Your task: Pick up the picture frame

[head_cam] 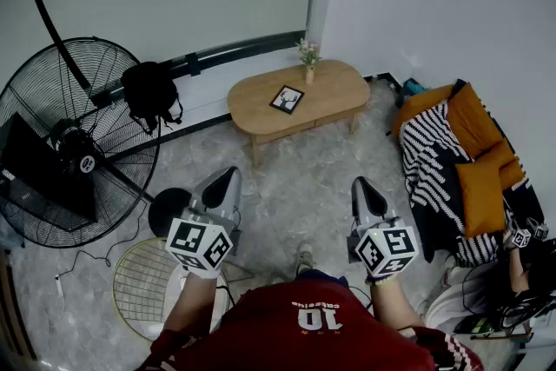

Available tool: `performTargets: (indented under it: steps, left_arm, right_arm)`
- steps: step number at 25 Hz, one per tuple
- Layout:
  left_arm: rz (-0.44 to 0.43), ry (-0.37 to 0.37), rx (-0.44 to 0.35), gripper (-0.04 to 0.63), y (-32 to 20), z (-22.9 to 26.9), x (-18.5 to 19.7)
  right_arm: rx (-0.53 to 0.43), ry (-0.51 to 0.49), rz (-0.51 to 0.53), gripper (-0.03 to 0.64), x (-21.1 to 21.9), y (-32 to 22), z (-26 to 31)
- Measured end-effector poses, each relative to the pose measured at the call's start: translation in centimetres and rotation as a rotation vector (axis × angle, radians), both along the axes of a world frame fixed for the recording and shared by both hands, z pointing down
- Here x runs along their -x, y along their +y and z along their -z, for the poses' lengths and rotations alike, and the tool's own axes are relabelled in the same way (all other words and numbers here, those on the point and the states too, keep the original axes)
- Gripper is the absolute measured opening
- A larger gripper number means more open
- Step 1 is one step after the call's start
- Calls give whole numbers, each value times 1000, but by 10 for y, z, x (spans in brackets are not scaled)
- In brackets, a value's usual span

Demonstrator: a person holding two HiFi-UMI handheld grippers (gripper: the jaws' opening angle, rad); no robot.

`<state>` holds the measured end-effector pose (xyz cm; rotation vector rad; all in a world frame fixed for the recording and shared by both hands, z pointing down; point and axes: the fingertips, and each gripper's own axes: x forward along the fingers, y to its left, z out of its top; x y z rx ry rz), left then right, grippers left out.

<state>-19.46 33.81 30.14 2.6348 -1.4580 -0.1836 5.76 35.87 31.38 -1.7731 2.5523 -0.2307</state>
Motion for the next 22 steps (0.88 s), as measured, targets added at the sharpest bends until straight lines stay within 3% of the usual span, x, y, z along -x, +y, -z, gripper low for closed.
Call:
performTargets:
  steps: [22]
  left_arm:
    - [-34,22,19,3,-19,-7,-12]
  right_arm:
    - [3,31,-16,-12,-1,-14,-5]
